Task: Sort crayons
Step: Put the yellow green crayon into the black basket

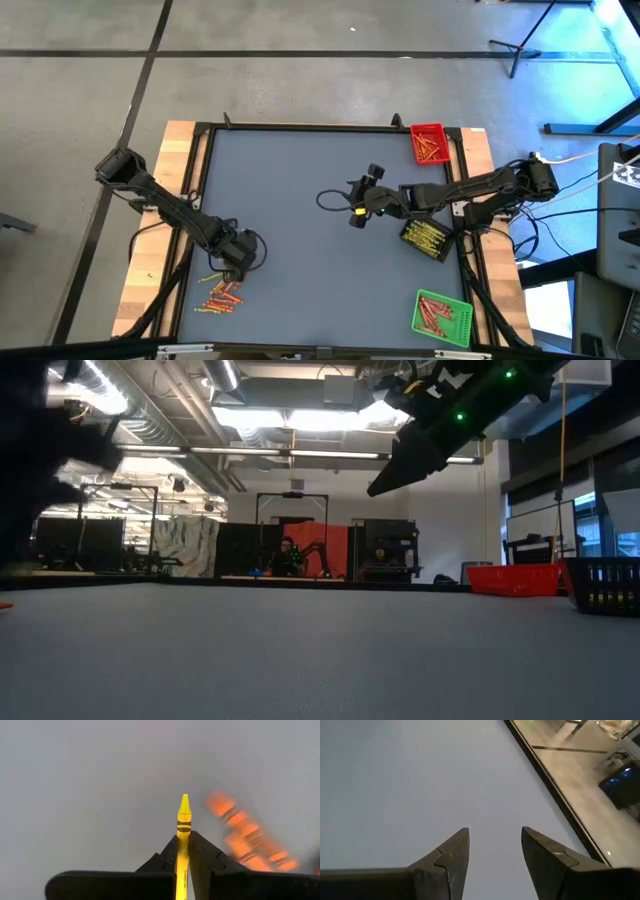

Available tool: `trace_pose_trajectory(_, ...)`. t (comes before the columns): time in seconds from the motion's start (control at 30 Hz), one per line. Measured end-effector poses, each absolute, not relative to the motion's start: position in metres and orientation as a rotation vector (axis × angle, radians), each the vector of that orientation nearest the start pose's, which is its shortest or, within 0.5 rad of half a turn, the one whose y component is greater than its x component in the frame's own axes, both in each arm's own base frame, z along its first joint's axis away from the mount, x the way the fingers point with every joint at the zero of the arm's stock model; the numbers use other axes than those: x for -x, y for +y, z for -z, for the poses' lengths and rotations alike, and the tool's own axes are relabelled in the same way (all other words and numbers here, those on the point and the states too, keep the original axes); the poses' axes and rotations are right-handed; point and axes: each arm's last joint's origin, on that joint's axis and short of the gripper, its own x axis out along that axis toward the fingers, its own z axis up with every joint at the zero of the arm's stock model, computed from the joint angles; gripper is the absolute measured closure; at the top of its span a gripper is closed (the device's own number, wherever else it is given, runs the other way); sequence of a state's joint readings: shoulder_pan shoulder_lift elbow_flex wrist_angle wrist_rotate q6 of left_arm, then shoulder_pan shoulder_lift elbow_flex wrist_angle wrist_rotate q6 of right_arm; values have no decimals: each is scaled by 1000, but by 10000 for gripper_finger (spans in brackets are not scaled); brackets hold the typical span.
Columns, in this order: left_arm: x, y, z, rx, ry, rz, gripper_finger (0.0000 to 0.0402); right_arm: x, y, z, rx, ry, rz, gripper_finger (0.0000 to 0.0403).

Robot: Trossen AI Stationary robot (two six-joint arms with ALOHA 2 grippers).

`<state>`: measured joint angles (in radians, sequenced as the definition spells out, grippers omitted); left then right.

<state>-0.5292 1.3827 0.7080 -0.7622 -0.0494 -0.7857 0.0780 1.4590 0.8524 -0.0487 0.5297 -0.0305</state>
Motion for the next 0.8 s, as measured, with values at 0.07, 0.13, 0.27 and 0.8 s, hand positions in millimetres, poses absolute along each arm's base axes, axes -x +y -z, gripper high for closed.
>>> trace_pose_trajectory(0.07, -194, -107, -178, 159, 1362, -164, 388, -301, 9, -220, 214, 627, 405, 223)
trace_pose_trajectory(0.13, -203, -108, -193, 66, 1286, -164, 388, -301, 10, -220, 205, 628, 369, 223)
trace_pose_trajectory(0.27, -226, -110, -224, -80, 1096, -117, 388, -304, 14, -222, 147, 594, 241, 217)
trace_pose_trajectory(0.8, -283, -87, -250, -321, 465, -79, 388, -305, 23, -219, 178, 318, -62, 154)
